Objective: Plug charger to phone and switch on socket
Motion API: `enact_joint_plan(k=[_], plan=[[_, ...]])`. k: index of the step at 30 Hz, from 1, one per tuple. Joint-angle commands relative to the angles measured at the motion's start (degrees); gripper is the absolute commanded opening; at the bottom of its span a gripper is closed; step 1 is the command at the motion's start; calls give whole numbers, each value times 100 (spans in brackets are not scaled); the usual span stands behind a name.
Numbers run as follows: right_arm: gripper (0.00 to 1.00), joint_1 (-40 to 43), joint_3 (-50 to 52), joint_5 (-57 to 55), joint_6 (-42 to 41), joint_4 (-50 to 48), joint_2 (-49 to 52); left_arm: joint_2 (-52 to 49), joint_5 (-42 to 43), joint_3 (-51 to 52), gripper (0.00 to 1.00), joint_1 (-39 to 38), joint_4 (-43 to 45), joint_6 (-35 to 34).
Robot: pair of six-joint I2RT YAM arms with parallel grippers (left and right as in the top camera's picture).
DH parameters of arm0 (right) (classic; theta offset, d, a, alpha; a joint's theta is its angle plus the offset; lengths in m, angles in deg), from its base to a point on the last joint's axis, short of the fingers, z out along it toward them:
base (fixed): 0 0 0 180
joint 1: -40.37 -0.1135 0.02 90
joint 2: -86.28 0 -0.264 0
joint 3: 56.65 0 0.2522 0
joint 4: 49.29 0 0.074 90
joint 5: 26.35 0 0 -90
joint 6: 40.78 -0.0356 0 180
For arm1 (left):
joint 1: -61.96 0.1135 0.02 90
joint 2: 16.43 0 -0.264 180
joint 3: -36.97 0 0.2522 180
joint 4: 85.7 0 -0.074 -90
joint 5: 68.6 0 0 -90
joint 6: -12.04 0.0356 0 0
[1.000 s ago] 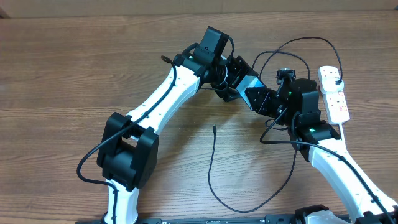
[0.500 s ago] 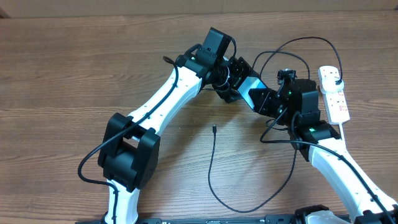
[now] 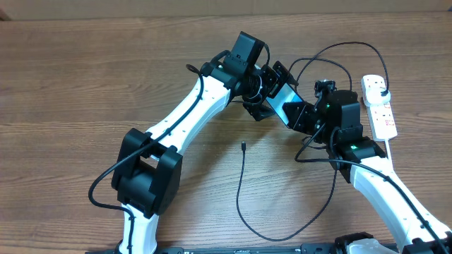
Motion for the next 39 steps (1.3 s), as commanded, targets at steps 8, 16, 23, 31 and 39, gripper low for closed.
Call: enact_joint_plan(k=[8,16,23,31,39], plan=[[4,-15,-175,-1290,-623,-151,-4,229,442,-162,99,376,-166,358],[4,-15,-175,-1191,-3316,-236,-7,229,509,-168,100,719,-46,450],[4,-15,-175,-501,-4533,-826,-4,229,501,-184,100,964,144,483],[4,-15,-175,37,-5425,-1233,-4,229,365,-184,100,1001,734,439],[4,-22,-175,426,-6516,-1626,-4,229,144,-184,100,1001,1147,184]])
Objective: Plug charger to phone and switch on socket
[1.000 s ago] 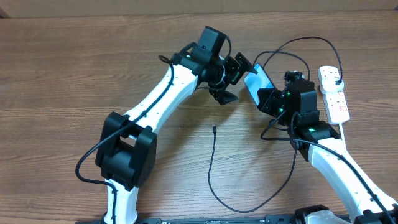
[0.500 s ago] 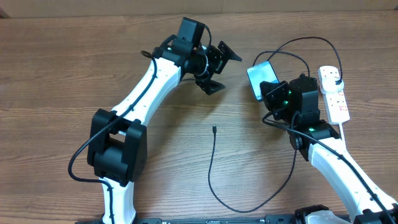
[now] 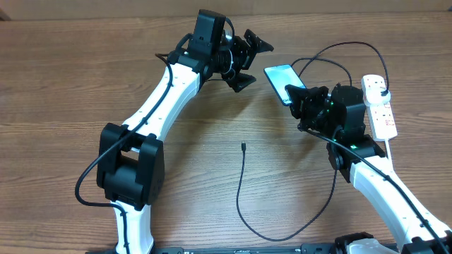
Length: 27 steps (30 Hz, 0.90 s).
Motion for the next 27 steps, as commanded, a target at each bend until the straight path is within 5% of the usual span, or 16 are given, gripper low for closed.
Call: enact_joint_plan(k=[1,13,27], plan=[[4,-24,-175,240,-610,-337,-31,225,-229,-162,100,-9,28,-179],[4,-24,-175,245,-1464,-726,-31,225,-483,-162,100,-162,275,-1176],[4,-31,-175,540,-1952,-837,-31,225,-835,-160,100,-542,323,-1169]])
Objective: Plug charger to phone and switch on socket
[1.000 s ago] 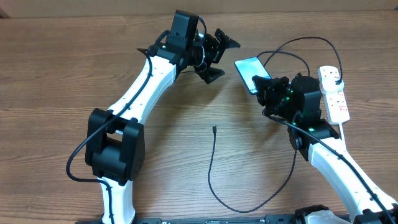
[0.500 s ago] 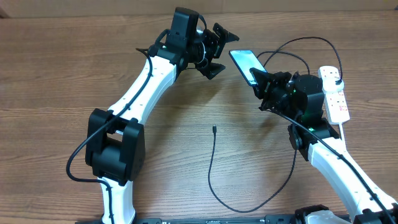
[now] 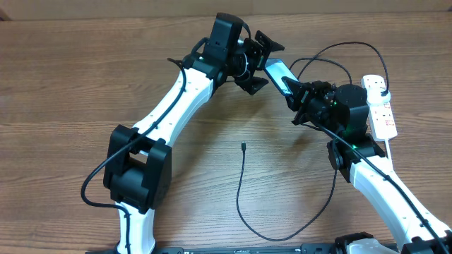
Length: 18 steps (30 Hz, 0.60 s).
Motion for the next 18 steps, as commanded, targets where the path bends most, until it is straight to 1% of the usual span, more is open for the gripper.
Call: enact_joint_plan(k=[1,4,5,8,14,17,18], plan=[[4,-28,-175,94,-138,-118,-37,221,-267,-160,100,-103,22,-70],[4,-28,-175,125,-170,-120,-37,221,-332,-160,99,-179,22,-72],[4,-28,-175,201,-310,-118,-37,221,-326,-160,96,-195,22,-72],[4,-28,-175,299,-608,-120,-37,221,-323,-160,96,-216,22,-74],[4,-26,-175,308,-621,-118,-37,221,-258,-160,95,-219,22,-72],[4,-26,-175,308,-621,-118,-37,221,-245,-160,91,-219,22,-72],[4,-26,-175,306,-621,-118,-37,221,-229,-160,88,-219,20,-72]])
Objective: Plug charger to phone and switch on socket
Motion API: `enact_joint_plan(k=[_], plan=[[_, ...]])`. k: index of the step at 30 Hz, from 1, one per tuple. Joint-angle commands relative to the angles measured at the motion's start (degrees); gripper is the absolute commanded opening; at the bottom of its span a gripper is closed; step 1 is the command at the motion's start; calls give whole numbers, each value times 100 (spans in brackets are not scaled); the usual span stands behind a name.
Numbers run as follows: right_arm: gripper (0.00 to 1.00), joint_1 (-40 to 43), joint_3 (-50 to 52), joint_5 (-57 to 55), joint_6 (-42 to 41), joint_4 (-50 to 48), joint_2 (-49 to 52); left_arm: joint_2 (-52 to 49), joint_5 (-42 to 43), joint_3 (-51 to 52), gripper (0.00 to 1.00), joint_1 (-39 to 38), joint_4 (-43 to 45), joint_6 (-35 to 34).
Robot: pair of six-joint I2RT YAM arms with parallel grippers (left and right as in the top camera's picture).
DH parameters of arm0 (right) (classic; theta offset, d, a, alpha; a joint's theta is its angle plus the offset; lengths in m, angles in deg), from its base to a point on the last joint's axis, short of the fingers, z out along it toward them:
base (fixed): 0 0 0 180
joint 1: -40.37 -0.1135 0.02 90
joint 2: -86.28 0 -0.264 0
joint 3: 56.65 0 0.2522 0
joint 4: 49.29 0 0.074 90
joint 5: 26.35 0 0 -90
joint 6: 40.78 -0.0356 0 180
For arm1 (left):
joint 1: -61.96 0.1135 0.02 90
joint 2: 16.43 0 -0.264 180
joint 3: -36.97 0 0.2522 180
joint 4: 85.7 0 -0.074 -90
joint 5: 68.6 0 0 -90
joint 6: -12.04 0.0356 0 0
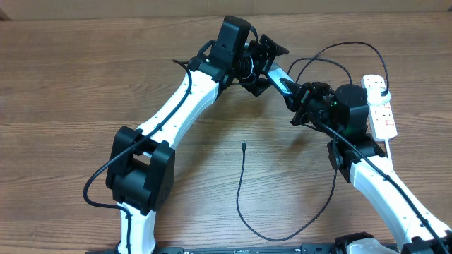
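Note:
The phone [282, 80] is tipped onto its long edge, its lit screen showing only as a thin blue strip. My right gripper [299, 100] is shut on its near end. At the phone's far end is my left gripper [267, 65], its fingers spread either side and open. The black charger cable [239, 190] loops across the table, and its free plug tip [242, 146] lies bare on the wood, well short of both grippers. At the right, the white socket strip [381, 111] carries the charger's adapter [381, 85].
More black cable arcs from the adapter round behind the right arm [332, 53]. The left arm's white links [176, 113] stretch diagonally over the table's left half. The wooden table's [70, 85] back edge runs close behind the grippers.
My left gripper has shifted slightly right and closer onto the phone's far end. The phone stays tilted in the right gripper. Cable tip and socket strip are unchanged.
First both grippers were bunched together over the phone at the back middle. Then the left gripper stood back, open, with the phone flat and screen up at the right gripper's tips. After that the phone was tipped on edge, and the left gripper returned to its far end.

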Motion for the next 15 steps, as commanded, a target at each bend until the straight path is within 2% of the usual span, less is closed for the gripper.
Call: enact_joint_plan(k=[1,3,4,6,15], plan=[[4,-28,-175,72,-28,-120,-35,221,22,-160,87,-39,22,-37],[4,-28,-175,72,-26,-120,-35,221,33,-160,70,-39,20,-37],[4,-28,-175,72,-26,-120,-35,221,33,-160,67,-39,22,-37],[4,-28,-175,74,-28,-120,-35,221,37,-160,54,-39,22,-37],[4,-28,-175,76,-26,-118,-35,221,35,-160,31,-39,22,-35]])
